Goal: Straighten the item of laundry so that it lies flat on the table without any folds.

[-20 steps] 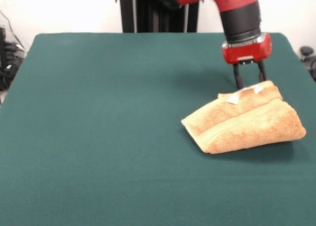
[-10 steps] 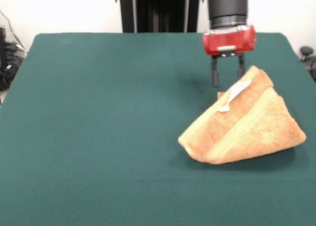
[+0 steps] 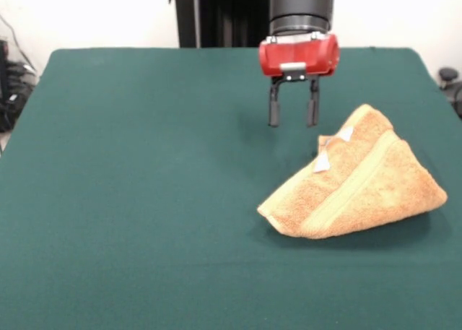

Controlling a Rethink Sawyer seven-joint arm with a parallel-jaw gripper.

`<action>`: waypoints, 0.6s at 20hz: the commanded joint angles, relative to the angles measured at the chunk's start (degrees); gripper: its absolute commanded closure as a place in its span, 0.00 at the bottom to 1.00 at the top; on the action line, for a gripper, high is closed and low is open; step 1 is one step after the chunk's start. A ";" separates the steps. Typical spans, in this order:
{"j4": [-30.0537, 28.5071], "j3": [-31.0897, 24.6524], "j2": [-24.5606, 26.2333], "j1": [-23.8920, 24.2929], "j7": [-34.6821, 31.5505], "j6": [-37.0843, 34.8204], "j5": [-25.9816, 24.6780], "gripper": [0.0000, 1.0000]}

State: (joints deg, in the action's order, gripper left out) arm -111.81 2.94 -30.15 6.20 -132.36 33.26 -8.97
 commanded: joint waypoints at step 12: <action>6.31 -27.03 9.55 19.10 -18.01 -4.84 -14.07 0.00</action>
State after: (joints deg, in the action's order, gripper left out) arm -109.36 -7.27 -28.13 19.17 -132.38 34.23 -18.33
